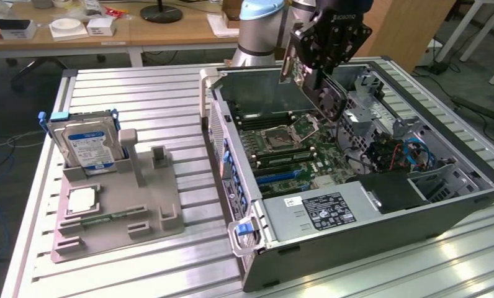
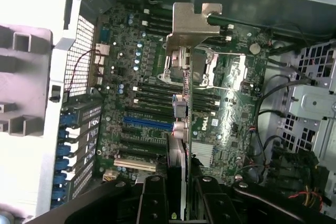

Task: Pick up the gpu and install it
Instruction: 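Insert the gpu into the slot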

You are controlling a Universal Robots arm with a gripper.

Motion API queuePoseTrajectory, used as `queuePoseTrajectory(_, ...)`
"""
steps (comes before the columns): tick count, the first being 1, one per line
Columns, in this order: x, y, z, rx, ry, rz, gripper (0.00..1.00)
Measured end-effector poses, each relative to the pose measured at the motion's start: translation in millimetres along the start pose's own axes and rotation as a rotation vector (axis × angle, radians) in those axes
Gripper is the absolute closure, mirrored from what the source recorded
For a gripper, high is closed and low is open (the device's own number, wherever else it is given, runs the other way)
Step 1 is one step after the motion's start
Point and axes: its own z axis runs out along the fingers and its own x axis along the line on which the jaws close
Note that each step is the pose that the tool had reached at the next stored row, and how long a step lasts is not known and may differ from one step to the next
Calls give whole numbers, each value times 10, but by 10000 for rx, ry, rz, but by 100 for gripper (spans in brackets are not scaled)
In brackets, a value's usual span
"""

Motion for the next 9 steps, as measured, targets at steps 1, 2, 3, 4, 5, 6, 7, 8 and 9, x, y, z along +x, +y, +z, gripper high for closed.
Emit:
queuePoseTrajectory(1, 0, 0, 0, 0, -2, -82, 74)
queuePoseTrajectory(2, 0, 0, 0, -1, -5, -169, 74)
queuePoseTrajectory(3, 0, 0, 0, -1, -7, -270, 74)
queuePoseTrajectory(4, 0, 0, 0, -1, -9, -361, 74)
queuePoseTrajectory(5, 0, 0, 0, -1, -12, -444, 74)
queuePoseTrajectory(6, 0, 0, 0, -2, -14, -532, 74)
queuePoseTrajectory(7, 0, 0, 0, -3, -16, -621, 74)
queuePoseTrajectory(8, 0, 0, 0, -3, -19, -712, 74)
queuePoseTrajectory(9, 0, 0, 0, -3, -21, -806, 74)
